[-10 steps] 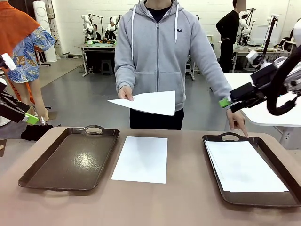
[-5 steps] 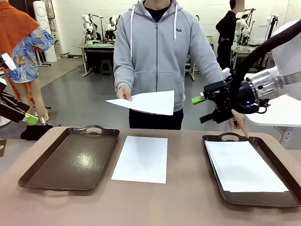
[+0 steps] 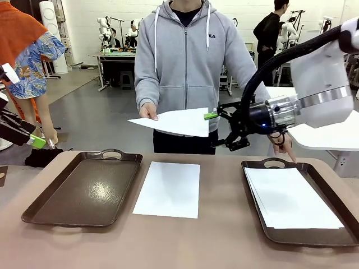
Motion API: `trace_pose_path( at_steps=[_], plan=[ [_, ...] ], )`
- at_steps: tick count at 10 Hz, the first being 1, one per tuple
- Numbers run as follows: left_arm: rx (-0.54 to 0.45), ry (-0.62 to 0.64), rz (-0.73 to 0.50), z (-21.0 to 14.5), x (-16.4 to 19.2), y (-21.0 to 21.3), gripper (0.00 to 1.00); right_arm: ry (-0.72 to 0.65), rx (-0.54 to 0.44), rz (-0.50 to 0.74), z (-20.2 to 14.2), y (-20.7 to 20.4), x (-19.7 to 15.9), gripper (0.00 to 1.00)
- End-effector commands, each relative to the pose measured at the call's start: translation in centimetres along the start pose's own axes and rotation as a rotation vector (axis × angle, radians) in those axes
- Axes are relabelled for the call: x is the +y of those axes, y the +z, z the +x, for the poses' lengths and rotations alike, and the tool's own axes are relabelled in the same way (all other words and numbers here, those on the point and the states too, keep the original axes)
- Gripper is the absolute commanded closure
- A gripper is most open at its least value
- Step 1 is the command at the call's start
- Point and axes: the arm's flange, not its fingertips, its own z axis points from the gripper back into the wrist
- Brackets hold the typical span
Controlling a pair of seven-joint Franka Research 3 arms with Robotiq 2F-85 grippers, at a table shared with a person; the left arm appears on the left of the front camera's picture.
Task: Sort the A4 documents.
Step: Receive the A4 Paper.
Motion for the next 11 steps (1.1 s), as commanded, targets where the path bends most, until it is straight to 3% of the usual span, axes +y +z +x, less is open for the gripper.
trace_pose_path(
  at_steps=[1,5,11],
  plan=[
    [-0.007,0.003,-0.009,-0.2,0.1,-0.1,0.0,-0.051,-0.046,0.02,2.0,-1.6,0.1,0.0],
    [-0.007,0.003,-0.009,-0.2,0.1,-0.1,0.0,-0.088,-0.14,0.05,5.7,-2.5,0.5,0.0],
    [-0.007,0.003,-0.009,-0.2,0.1,-0.1,0.0,-0.167,-0.126,0.125,6.1,-2.8,0.3,0.0]
  ],
)
